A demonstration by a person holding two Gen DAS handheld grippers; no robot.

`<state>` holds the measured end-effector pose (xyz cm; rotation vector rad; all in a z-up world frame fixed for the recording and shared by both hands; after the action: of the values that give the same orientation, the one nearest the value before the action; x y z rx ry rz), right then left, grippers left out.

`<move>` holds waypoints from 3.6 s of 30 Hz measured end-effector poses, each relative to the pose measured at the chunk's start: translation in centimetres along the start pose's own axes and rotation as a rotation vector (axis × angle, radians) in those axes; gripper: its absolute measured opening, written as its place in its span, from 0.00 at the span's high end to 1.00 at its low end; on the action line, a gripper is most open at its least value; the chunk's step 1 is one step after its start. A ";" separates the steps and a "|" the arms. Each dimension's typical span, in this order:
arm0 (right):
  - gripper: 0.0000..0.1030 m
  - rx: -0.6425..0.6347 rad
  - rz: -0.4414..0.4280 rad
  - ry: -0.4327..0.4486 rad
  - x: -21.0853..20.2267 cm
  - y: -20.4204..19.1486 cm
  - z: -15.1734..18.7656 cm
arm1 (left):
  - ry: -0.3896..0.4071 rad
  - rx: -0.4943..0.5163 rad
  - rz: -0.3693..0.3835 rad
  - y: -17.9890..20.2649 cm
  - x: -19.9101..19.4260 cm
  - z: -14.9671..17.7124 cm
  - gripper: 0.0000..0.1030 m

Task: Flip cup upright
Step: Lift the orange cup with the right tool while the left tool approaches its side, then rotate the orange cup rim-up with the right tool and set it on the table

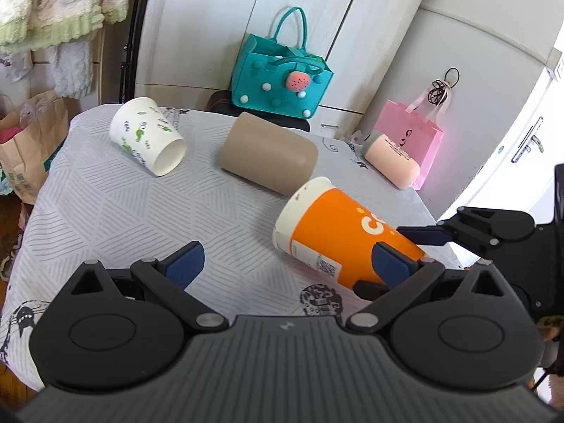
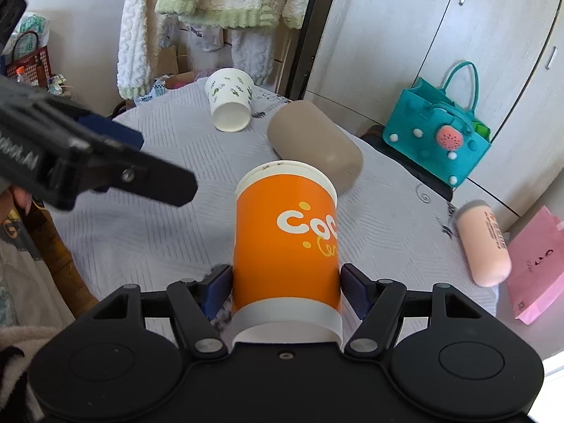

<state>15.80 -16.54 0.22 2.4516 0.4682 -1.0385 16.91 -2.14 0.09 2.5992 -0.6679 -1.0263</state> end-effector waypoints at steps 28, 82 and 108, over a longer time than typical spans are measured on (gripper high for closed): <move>0.17 -0.002 -0.241 -0.025 2.2 -1.6 -1.4 | -0.127 -0.233 0.157 -2.8 4.9 2.2 0.03; 0.25 0.069 -0.161 0.430 -0.2 2.6 -0.6 | 0.123 0.264 0.151 5.4 3.2 -1.5 0.40; 0.17 0.265 -0.167 0.396 2.9 4.3 -0.3 | 0.102 0.200 0.143 3.5 5.9 -2.4 0.27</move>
<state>19.83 -19.66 -0.63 2.9129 0.7101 -0.7075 21.22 -7.96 -0.16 2.7026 -0.9590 -0.8161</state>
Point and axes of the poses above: each gripper's, at about its wrist camera, not at the fingertips, and x roughly the way its jaws point, y to its right, z to its underside, the point moved 8 cm from there along x, roughly the way its jaws point, and after that the axes turned 6 degrees about z, right-handed, at the moved point
